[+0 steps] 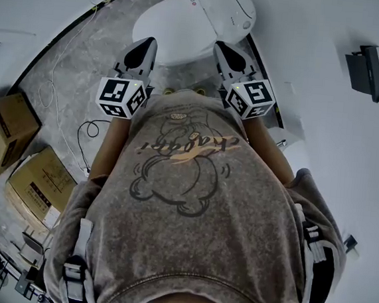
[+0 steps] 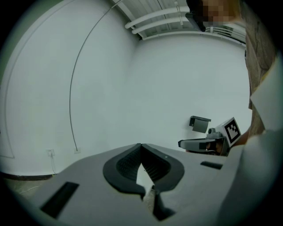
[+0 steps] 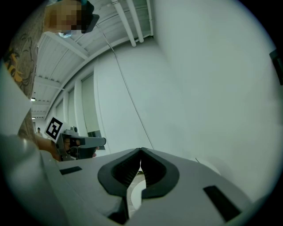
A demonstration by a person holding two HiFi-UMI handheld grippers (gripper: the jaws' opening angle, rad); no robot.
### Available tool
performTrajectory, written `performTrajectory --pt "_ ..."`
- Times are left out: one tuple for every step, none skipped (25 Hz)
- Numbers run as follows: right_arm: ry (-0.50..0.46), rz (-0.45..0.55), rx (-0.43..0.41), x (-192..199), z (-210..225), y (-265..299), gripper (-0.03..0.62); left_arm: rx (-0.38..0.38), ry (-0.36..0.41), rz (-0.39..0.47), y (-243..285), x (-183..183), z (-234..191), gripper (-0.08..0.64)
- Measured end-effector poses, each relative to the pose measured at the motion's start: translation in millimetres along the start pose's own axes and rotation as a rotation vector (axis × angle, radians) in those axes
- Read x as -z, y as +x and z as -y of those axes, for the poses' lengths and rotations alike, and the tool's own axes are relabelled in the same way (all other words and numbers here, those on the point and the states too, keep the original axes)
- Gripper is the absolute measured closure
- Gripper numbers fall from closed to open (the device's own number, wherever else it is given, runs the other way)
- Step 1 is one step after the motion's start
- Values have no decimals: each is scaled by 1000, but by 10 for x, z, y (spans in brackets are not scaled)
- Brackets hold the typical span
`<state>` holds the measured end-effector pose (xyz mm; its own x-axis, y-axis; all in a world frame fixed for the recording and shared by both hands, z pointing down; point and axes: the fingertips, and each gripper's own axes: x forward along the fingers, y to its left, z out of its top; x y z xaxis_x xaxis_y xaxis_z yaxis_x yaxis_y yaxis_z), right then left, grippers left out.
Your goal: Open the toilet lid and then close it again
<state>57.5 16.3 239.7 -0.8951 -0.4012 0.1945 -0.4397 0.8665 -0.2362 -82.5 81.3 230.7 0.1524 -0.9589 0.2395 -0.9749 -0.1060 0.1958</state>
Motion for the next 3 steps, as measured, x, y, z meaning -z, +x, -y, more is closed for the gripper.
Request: performTrajectory --pt "-1 1 -5 -5 -12 5 566 2 -1 1 -4 -2 -8 551" --pt "-1 3 -9 -11 -25 10 566 3 -2 2 -8 -4 -15 551" --pt "-1 4 -14 -16 -38 15 566 5 -3 2 -12 -4 -23 551"
